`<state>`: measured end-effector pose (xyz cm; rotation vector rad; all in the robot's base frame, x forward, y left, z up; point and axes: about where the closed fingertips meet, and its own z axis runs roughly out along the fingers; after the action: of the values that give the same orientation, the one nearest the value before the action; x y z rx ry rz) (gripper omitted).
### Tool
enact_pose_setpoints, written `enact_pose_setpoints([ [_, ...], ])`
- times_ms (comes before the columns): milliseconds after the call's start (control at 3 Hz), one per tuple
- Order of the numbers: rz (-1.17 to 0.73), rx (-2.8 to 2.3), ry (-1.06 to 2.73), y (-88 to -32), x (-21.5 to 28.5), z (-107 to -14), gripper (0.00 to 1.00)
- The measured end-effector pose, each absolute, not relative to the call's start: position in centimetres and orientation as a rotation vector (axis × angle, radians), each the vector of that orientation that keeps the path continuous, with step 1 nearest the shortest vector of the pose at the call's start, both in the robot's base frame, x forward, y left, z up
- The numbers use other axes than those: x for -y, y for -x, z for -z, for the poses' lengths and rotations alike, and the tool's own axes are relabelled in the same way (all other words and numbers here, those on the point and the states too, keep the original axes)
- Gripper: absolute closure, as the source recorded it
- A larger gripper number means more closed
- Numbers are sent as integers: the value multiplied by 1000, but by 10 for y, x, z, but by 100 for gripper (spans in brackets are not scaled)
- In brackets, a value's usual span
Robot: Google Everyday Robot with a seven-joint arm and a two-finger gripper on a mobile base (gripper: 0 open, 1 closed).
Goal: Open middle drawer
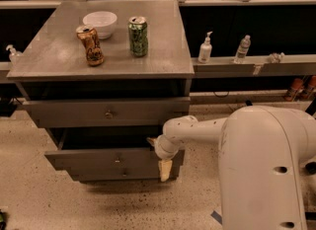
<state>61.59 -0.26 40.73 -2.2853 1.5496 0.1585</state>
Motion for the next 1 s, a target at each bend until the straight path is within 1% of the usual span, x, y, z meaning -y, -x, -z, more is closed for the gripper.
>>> enact_pose_setpoints([
  [333, -177, -1571, 2291, -619, 1, -410, 15],
  [667, -255, -1619, 2293, -609, 3, -408, 39],
  [1000, -393, -1652, 2286, -588, 4, -415, 51],
])
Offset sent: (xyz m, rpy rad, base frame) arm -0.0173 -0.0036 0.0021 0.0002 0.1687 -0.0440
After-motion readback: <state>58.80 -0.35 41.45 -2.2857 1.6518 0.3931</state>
